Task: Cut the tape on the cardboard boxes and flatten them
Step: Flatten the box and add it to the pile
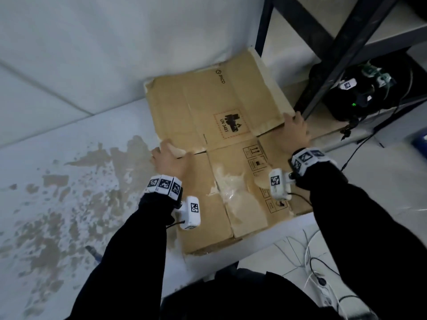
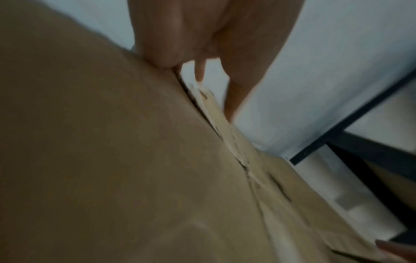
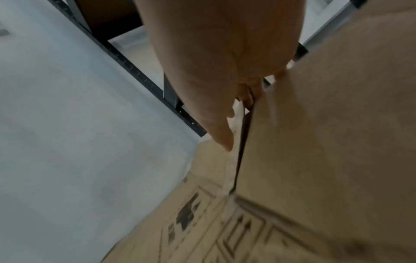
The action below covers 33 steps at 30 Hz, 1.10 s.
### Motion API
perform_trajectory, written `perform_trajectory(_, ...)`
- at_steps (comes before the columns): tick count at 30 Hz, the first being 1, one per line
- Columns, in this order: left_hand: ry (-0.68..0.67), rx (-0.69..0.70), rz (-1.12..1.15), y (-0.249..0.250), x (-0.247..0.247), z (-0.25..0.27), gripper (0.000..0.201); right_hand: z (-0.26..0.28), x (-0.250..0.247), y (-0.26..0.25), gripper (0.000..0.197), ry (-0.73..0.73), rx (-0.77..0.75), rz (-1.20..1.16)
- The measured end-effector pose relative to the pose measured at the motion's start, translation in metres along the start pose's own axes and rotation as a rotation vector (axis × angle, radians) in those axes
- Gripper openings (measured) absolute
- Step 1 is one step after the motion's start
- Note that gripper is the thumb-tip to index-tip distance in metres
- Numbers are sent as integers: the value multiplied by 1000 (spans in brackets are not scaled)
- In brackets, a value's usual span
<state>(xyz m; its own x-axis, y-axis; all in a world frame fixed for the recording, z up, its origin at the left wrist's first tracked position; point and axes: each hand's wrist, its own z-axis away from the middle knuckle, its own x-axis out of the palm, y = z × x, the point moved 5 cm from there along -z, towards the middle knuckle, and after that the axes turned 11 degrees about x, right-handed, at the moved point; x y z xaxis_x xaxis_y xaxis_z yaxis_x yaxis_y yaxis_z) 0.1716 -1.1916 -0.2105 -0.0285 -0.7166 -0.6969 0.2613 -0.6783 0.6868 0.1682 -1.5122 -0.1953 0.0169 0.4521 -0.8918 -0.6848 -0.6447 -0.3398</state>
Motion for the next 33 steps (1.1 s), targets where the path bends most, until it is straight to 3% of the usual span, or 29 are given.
perform_trajectory(3,-311,-20,-226,3,20,12,118,27,35,2,93,-191,14,138)
perform_trajectory(6,-428,4,-284,-1,33,14,148,44,69,8,126,-400,-8,259)
perform_trajectory(9,-457,-7,-334,-9,38,7,146,40,77,10,135,-441,9,279)
perform_trajectory(15,-421,-16,-350,-12,39,5,141,37,79,5,135,-448,19,318)
perform_trajectory(18,-310,20,-339,-13,29,15,121,47,75,-2,124,-389,14,361)
perform_trajectory(20,-130,121,-316,-15,10,29,74,59,75,-12,105,-322,-49,334)
perform_trajectory(22,-42,187,-218,-29,-13,57,38,80,80,-21,74,-237,-141,278)
perform_trajectory(24,-49,182,56,-61,-35,100,21,111,92,-38,49,-150,-310,181)
perform_trajectory(26,-44,93,321,-106,-60,154,15,159,112,-74,38,-165,-556,8)
perform_trajectory(29,53,-150,514,-193,-86,244,26,265,146,-129,24,-428,-887,-202)
perform_trajectory(33,409,-646,606,-334,-92,380,18,420,216,-153,16,-1040,-1027,-99)
